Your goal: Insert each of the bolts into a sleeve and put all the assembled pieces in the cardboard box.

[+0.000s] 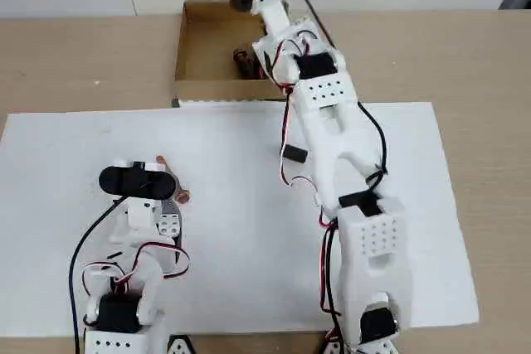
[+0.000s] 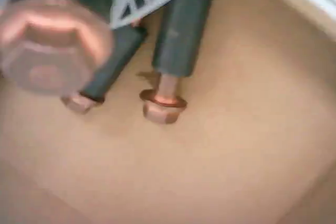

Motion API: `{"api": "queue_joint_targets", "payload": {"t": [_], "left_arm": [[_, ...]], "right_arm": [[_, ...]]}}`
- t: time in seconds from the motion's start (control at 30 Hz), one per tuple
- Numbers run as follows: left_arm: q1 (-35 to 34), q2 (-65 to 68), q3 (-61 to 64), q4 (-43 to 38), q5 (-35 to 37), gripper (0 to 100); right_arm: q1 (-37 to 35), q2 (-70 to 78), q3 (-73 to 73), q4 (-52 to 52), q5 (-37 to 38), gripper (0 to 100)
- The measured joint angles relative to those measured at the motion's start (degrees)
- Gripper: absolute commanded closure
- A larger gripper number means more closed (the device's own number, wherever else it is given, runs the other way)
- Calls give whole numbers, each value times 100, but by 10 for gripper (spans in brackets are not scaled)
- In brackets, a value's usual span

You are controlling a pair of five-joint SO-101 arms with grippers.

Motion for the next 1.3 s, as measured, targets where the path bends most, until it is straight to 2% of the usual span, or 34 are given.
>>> {"api": "queue_joint_targets", "payload": {"t": [0.17, 0.33, 0.77, 0.93, 1.3], "left_arm": [[0, 0, 0, 0, 0, 994], [0, 0, 0, 0, 0, 994], [0, 0, 0, 0, 0, 994], [0, 0, 0, 0, 0, 994], [0, 0, 0, 0, 0, 994]], "right_arm": [[-114, 466, 0, -712, 325, 982], [-369, 765, 0, -844, 615, 853], [-378, 826, -149, -905, 651, 894], [-378, 651, -149, -343, 651, 894], [-378, -747, -149, 1864, 651, 894]]}}
